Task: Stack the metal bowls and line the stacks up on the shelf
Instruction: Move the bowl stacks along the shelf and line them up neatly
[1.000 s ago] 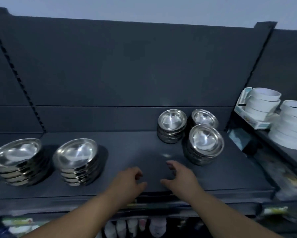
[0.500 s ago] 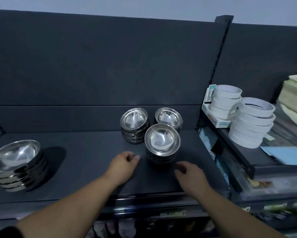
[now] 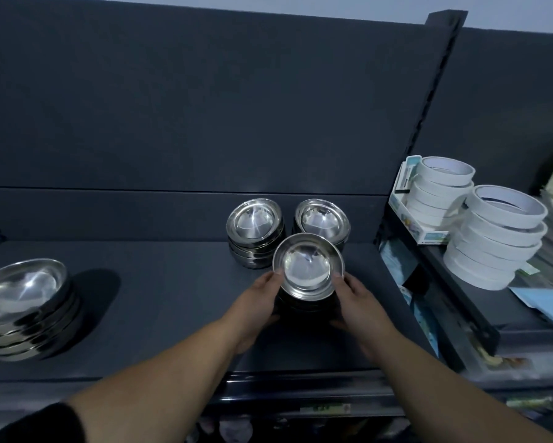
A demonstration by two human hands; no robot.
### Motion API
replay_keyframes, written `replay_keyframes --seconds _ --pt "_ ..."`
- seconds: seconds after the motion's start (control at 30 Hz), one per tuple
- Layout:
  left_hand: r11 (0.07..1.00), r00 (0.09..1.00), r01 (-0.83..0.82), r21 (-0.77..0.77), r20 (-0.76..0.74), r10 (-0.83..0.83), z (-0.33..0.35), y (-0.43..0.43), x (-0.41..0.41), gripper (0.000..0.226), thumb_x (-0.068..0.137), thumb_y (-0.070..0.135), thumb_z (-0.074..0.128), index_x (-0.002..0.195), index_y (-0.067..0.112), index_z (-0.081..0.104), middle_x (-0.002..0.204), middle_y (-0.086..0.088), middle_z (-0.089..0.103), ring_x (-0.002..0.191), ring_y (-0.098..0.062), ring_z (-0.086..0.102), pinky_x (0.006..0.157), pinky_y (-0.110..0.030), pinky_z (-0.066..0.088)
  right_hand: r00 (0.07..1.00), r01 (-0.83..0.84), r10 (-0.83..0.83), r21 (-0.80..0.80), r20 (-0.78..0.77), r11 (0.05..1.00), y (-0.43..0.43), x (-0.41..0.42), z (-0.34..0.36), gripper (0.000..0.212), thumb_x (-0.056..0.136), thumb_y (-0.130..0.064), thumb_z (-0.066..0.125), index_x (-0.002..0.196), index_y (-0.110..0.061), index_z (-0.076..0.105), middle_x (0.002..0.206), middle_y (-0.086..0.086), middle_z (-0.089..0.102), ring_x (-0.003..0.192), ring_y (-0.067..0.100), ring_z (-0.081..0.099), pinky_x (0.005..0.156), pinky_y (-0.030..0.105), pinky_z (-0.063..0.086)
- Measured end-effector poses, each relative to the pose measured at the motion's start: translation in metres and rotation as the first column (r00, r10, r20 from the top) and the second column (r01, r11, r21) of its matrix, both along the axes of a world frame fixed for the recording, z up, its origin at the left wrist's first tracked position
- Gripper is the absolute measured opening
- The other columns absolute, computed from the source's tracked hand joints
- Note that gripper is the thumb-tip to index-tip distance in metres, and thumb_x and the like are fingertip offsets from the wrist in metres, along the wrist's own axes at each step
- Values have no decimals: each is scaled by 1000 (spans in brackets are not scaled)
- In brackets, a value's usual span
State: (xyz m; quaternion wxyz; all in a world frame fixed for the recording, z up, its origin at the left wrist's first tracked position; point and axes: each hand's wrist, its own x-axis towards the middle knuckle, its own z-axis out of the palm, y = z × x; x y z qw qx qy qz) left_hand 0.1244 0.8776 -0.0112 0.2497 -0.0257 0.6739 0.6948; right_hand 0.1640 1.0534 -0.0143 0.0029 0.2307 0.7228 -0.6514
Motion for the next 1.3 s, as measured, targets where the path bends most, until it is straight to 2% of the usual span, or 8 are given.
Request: replay_keyframes --seconds 0.17,0.37,0.57,0.83,0.97,1.07,1.17,1.3 --pt "994 995 -95 51 -15 96 1 -14 11 39 98 44 45 132 25 51 120 6 66 111 -13 61 89 -27 49 999 -2 1 -8 -40 1000 -20 1 -3 40 92 -50 56 128 -35 57 121 -9 67 110 15 63 88 39 56" --pt "977 979 -204 55 -15 205 3 -72 30 44 97 44 48 136 23 49 126 6 64 116 -15 60 102 -33 46 989 -133 131 -26 -63 991 -69 -3 -1 34 92 -47 59 123 -32 60 115 -7 70 106 16 66 80 34 57" --pt "957 955 -291 13 -48 291 9 -148 43 39 94 48 51 128 28 54 120 9 67 112 -16 63 97 -32 50 972 -234 231 -86 -50 968 -139 -6 2 35 92 -45 61 122 -29 61 117 -3 69 106 20 67 71 32 56" --pt "961 961 -275 16 -10 275 12 -211 40 45 97 38 51 139 25 44 122 10 63 116 -14 58 96 -29 46 974 -223 225 -166 -7 961 -202 -9 2 39 90 -48 62 124 -29 58 122 -4 66 108 21 66 76 34 59" --pt "966 966 -257 0 -25 257 10 -229 40 34 97 34 52 129 35 42 100 21 62 97 2 56 99 -29 42 974 -222 225 -160 3 962 -220 -5 1 39 91 -48 60 125 -29 58 122 -6 66 107 17 66 83 38 59" --pt "975 975 -219 -25 -46 217 10 -237 42 22 98 33 51 118 39 44 99 22 61 94 5 55 97 -27 40 973 -228 230 -86 7 970 -225 -2 -1 40 90 -52 59 124 -33 58 122 -9 66 107 15 65 82 36 59" --pt "984 986 -132 -116 -122 118 8 -247 42 39 93 43 58 130 38 50 118 18 66 111 0 58 105 -27 40 965 -262 262 17 -15 965 -222 1 0 46 85 -57 62 127 -38 58 122 -16 65 110 10 64 95 39 55" --pt "959 967 -115 -261 -252 47 9 -254 41 70 77 54 69 140 45 39 129 19 61 121 -1 54 108 -29 39 929 -342 357 137 -98 930 -215 3 12 41 81 -45 74 118 -50 56 122 -20 64 115 -1 58 100 25 46"
